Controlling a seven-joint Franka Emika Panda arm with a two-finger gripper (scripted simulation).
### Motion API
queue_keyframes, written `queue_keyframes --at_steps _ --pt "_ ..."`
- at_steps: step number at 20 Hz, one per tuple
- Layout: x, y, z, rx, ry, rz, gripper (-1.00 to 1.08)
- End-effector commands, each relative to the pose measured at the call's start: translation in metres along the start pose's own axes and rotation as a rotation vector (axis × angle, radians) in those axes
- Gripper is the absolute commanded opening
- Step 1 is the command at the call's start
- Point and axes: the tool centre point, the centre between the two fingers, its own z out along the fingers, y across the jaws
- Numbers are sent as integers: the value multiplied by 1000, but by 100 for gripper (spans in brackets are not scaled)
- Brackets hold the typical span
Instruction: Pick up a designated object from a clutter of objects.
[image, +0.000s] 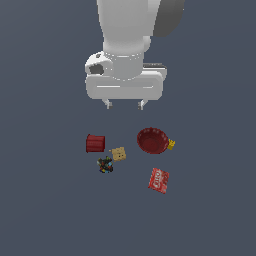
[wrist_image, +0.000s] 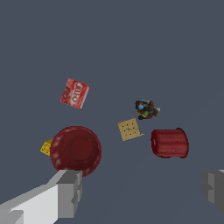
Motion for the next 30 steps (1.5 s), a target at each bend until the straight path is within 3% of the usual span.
queue_keyframes --at_steps 1,11,30 --pt "0 0 0 0 0 0 28" --pt "6 15 19 2 -26 82 28" --pt "18 88 113 49 -147 477 28"
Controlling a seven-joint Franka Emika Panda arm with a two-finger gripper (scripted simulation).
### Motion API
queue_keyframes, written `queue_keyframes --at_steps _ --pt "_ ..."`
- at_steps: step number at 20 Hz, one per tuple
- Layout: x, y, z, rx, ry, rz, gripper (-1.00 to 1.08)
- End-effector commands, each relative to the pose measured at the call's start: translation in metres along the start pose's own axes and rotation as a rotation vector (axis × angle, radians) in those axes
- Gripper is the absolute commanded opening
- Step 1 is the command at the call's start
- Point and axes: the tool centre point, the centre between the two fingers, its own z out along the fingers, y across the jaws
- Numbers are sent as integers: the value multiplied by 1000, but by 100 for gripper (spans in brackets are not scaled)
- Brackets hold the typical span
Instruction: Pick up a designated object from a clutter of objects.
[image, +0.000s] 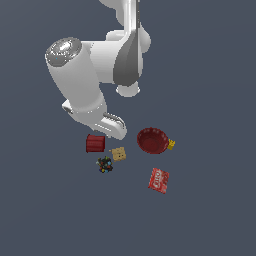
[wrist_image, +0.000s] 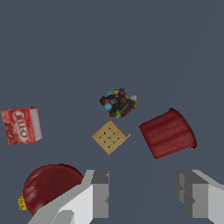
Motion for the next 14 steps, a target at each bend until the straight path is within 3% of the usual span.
queue_keyframes --at_steps 1,14 --pt "3 5 6 6 -9 30 28" --pt "7 18 4 7 -16 75 28"
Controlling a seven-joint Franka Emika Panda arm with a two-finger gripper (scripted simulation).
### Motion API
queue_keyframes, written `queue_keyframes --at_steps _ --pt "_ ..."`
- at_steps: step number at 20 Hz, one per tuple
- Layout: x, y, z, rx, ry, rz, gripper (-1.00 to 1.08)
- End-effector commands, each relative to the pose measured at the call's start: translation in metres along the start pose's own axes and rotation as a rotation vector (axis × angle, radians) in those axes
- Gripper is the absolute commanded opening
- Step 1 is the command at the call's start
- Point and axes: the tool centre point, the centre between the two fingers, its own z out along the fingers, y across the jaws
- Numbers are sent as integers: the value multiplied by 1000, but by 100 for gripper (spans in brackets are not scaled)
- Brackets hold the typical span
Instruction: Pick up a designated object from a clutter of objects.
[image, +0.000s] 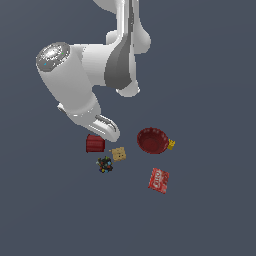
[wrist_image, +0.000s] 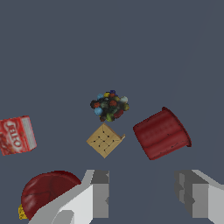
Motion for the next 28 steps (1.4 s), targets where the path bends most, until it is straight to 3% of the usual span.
queue_keyframes --at_steps 1,11,21,28 --pt "0 1 -2 -2 1 0 28" --pt "12 16 21 44 -44 119 28" --pt "42 64 87 158 -171 465 28" --pt "52 90 122 206 -233 640 28"
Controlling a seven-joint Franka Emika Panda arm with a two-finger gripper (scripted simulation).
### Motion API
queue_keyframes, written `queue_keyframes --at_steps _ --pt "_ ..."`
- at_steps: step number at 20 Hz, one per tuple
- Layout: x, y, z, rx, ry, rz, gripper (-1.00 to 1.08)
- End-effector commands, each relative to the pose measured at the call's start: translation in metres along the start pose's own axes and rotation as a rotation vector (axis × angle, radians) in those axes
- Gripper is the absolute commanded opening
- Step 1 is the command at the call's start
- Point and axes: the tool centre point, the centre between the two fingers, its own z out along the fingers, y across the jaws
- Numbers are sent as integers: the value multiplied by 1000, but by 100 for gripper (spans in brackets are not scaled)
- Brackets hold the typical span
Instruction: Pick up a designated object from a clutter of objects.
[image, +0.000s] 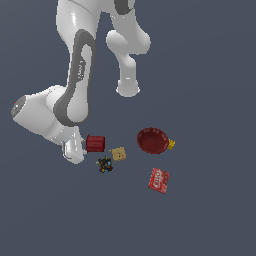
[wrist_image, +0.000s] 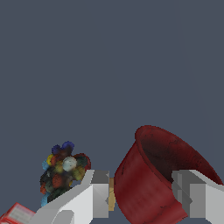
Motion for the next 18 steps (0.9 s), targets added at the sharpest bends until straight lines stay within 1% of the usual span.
queue_keyframes --at_steps 1,5,10,18 --pt "8 6 9 11 -18 48 28" --pt "13 10 13 19 -29 80 28" --pt "13 10 16 17 -27 75 28" --pt "12 10 42 19 -29 81 28"
